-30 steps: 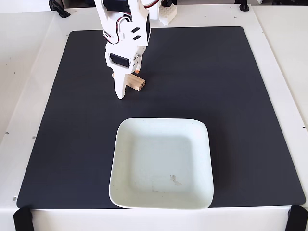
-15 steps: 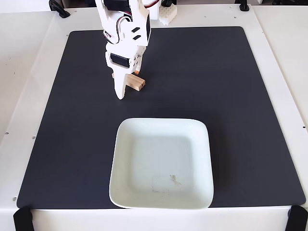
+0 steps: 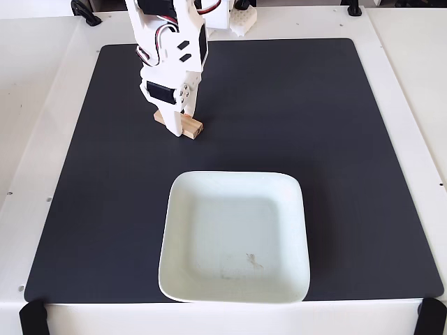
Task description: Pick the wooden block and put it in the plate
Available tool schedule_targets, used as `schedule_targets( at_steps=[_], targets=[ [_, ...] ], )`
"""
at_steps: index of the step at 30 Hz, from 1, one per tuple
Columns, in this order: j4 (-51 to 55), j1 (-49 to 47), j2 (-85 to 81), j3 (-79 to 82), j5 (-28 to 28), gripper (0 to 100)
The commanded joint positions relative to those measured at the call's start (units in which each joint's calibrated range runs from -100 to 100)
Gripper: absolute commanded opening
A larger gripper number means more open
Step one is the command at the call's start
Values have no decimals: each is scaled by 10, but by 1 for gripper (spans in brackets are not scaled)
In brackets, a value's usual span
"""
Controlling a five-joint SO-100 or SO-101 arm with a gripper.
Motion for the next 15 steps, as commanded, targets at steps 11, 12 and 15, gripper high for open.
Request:
schedule_targets(
  at_steps=[11,12,15],
  targets=[
    [14,1,-86,3,4,1],
    [14,1,-113,6,5,1],
    [14,-3,-185,8,28,1]
  ],
)
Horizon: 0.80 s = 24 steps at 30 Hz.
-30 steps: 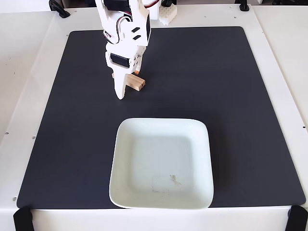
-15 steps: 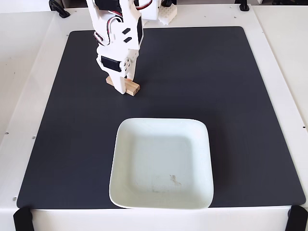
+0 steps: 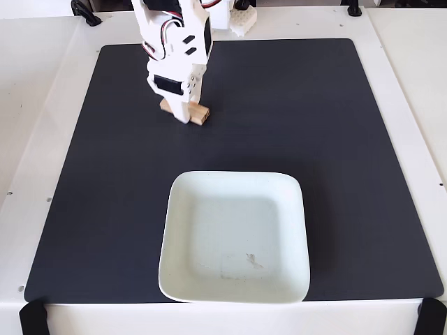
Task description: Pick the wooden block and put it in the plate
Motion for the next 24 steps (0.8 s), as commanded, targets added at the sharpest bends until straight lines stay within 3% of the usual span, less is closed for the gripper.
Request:
schedule_targets(
  at_steps=[1,7,13,20,24],
  targets=[
    [1,-1,-106,-7,21,1],
    [1,-18,-227,-6,72,1],
    [-9,-57,-243,-32,117,1],
    [-9,-145,-121,-202,162,1],
    [-11,-179,-2,-360,235,1]
  ],
)
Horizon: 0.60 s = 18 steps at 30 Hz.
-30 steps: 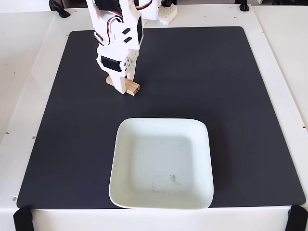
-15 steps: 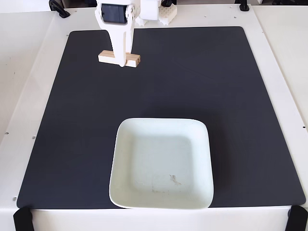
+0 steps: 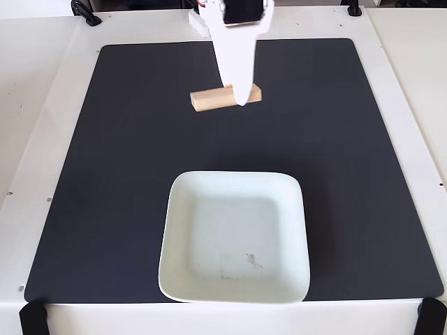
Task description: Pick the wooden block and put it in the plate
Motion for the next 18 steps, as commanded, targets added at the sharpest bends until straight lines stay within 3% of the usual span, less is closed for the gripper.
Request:
schedule_targets(
  at_steps=[1,6,10,14,18],
  targets=[
    [-14,-21,92,-162,76,1],
    [-130,-36,214,-299,226,1],
    [-244,-40,267,-319,327,1],
    [-304,-33,298,-318,387,1],
    [-306,-27,319,-318,412,1]
  ],
)
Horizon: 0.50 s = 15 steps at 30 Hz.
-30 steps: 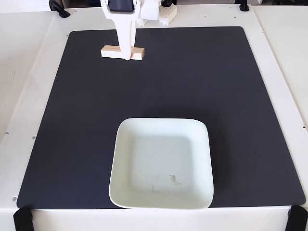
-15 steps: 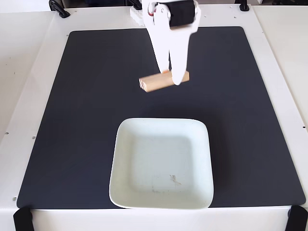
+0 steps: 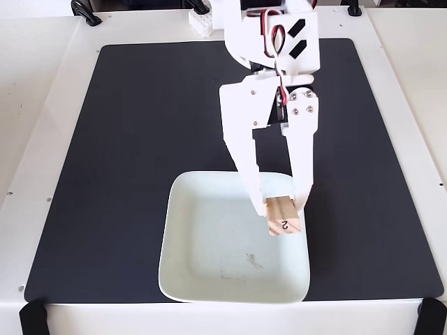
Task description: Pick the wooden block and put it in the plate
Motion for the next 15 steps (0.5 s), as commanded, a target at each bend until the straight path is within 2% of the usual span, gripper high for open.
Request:
schedule_targets(
  at_steps=[1,15],
  targets=[
    [-12,9,5,-29,23,1],
    [-7,65,14,-28,27,1]
  ],
)
